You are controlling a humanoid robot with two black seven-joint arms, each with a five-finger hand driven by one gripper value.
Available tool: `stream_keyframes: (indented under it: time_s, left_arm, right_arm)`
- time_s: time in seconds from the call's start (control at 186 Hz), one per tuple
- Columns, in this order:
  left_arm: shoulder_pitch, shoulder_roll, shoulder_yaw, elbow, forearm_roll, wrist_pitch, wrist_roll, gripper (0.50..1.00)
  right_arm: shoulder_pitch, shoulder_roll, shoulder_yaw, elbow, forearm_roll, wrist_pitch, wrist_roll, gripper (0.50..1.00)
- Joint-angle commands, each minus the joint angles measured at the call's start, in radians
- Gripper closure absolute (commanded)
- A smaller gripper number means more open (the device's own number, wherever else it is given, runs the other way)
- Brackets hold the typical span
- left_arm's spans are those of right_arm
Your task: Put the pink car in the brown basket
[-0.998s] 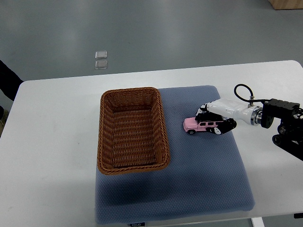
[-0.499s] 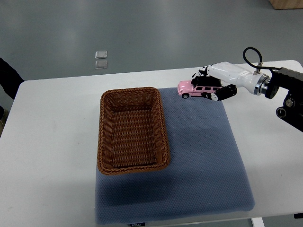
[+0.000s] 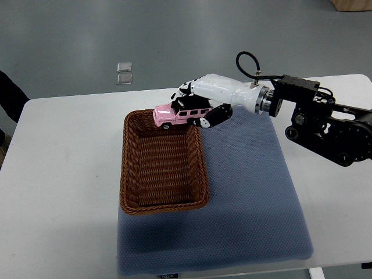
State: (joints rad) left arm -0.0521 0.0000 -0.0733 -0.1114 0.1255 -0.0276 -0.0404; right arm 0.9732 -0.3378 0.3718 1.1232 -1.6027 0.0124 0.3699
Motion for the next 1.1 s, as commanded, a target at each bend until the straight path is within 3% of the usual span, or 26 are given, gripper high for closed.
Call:
stream_keyframes:
  time_s: [0.0, 0.284, 0.311, 0.375, 0.536, 0.654, 0.789, 1.094]
  left_arm:
    - [0.0, 0.0, 0.0, -0.001, 0.0, 0.0, -0.001, 0.5]
    - [0.001, 0.0, 0.0, -0.001, -0.001, 0.0, -0.001, 0.5]
    - [0.0, 0.0, 0.0, -0.001, 0.0, 0.0, 0.0, 0.5]
    - [0.0, 0.0, 0.0, -0.001, 0.0, 0.0, 0.0, 0.5]
    - [0.0, 0.0, 0.001, -0.001, 0.0, 0.0, 0.0, 0.5]
    - [0.0, 0.0, 0.001, -0.001, 0.0, 0.0, -0.001, 0.5]
    - [0.0, 0.0, 0.001, -0.001, 0.0, 0.0, -0.001, 0.5]
    - [-0.002, 0.0, 0.003, -0.001, 0.0, 0.0, 0.0, 0.5]
  right_arm:
    - [-0.002, 0.062, -0.039, -0.026, -0.002, -0.003, 0.0, 1.0]
    - [-0.008, 0.108, -0.047, -0.086, -0.009, -0.014, -0.002, 1.0]
    - [-0.01, 0.108, -0.047, -0.086, -0.006, -0.023, -0.002, 0.9]
    - [-0.013, 0.108, -0.045, -0.088, -0.003, -0.037, -0.002, 0.757]
    - [-0.014, 0.102, -0.041, -0.088, 0.001, -0.055, -0.002, 0.64]
    - [-0.042, 0.095, -0.025, -0.097, 0.004, -0.055, -0.002, 0.611]
    - [-0.068, 0.089, 0.025, -0.1, 0.067, -0.06, -0.002, 0.611]
    - [-0.156, -0.015, 0.24, -0.141, 0.425, -0.019, -0.014, 0.611]
